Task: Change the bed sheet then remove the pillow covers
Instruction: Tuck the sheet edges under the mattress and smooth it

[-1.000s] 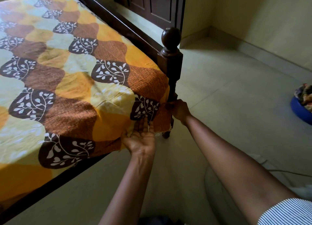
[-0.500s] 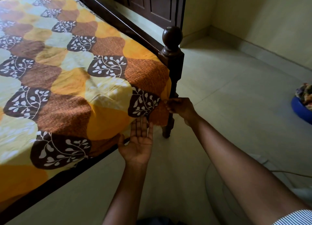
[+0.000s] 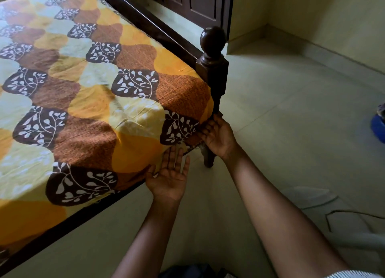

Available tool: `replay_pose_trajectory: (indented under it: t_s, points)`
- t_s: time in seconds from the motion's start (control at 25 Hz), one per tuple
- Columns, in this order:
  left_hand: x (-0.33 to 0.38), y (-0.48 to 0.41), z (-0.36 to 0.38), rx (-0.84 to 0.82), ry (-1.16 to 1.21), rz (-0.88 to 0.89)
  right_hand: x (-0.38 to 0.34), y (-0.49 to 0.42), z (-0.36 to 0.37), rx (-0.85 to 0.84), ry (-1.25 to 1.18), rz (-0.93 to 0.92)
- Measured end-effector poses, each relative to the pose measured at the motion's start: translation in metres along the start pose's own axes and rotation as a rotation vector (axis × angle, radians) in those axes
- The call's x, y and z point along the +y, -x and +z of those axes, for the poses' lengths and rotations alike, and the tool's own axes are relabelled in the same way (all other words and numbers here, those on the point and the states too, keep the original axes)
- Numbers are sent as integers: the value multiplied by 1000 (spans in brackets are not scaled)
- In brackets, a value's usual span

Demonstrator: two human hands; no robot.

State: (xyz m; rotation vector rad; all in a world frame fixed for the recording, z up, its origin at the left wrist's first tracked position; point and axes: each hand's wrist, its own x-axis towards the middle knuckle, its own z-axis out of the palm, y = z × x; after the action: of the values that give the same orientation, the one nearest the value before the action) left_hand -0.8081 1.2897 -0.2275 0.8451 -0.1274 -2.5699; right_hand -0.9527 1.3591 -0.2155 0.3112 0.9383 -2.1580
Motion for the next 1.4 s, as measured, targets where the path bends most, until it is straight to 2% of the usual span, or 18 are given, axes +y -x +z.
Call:
replay_pose_trajectory:
  t_s: [0.12,0.2,0.28,0.4,0.52,0.6,0.68,0.84,0.92,1.0,1.12,1.2,1.4]
  points:
    - [0,3,4,47,-78,16,3,7,-21,221,244,-137]
    - [-1,7,9,57,-87,27,11,9,-29,333,353,-96]
    - [-1,6,12,57,-62,13,21,2,-25,346,383,-60]
    - [2,4,10,41,-20,-14,23,-4,-11,361,318,-145]
    - [8,4,3,-18,0,-41,18,0,-6,186,145,-174]
    - [10,4,0,-53,-1,-49,17,4,-6,-6,-34,-68]
    - [9,3,-1,-73,-2,-51,20,3,-1,-128,-152,8]
    - [11,2,-3,-72,-59,-49,22,-8,10,-103,-186,25]
    - [13,4,-7,-24,-221,-33,28,-4,4,-47,-193,-9]
    - [17,6,-18,111,-379,29,44,7,-15,34,-171,-33]
    - [35,10,-45,340,-278,178,77,25,-33,131,37,78]
    - [48,10,-57,392,-185,284,94,32,-29,143,176,184]
    - [52,3,-57,516,-294,326,112,39,-3,62,401,254]
